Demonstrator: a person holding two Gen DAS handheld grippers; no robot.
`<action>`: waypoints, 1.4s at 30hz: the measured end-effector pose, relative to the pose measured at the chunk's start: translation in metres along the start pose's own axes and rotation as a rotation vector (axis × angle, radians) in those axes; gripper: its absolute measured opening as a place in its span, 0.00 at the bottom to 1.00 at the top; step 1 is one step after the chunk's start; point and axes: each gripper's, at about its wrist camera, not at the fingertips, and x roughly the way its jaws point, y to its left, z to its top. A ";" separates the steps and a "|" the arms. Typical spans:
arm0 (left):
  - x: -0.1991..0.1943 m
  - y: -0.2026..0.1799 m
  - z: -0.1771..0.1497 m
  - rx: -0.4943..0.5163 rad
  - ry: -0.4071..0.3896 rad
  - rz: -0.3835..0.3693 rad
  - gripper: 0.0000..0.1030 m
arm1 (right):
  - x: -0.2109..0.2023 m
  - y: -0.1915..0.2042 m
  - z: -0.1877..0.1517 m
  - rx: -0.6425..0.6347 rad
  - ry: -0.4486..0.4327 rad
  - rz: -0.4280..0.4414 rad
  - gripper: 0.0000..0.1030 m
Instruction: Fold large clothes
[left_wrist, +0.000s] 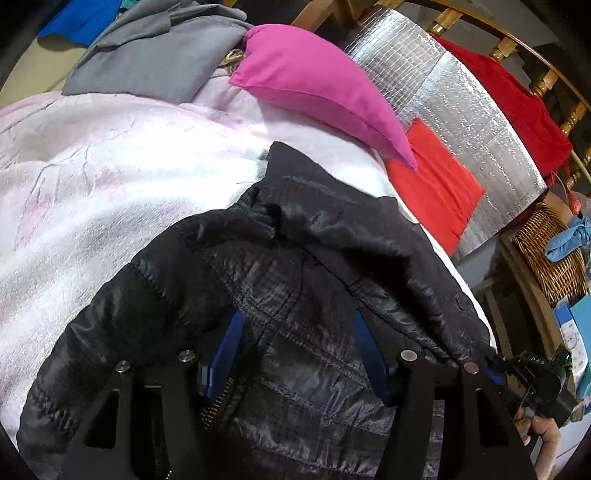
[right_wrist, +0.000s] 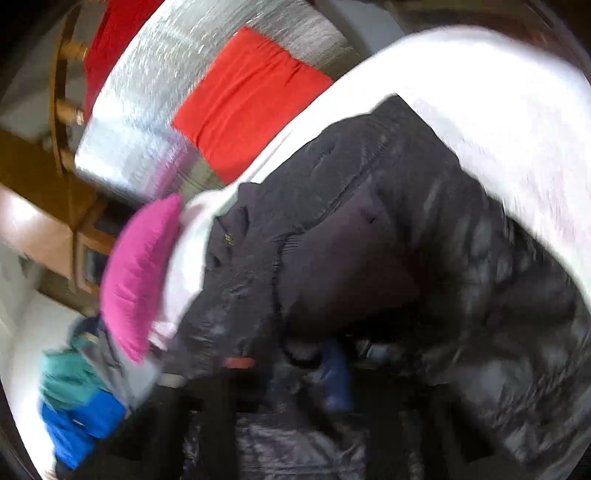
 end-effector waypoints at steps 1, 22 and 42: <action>0.000 0.000 0.000 -0.001 0.000 0.001 0.61 | -0.004 0.011 0.003 -0.061 -0.014 -0.027 0.12; 0.004 -0.002 0.001 0.002 -0.010 0.020 0.61 | 0.007 -0.005 -0.001 -0.238 -0.056 -0.189 0.14; -0.006 -0.005 0.004 0.025 -0.082 0.059 0.61 | -0.058 0.041 -0.015 -0.392 -0.115 -0.221 0.69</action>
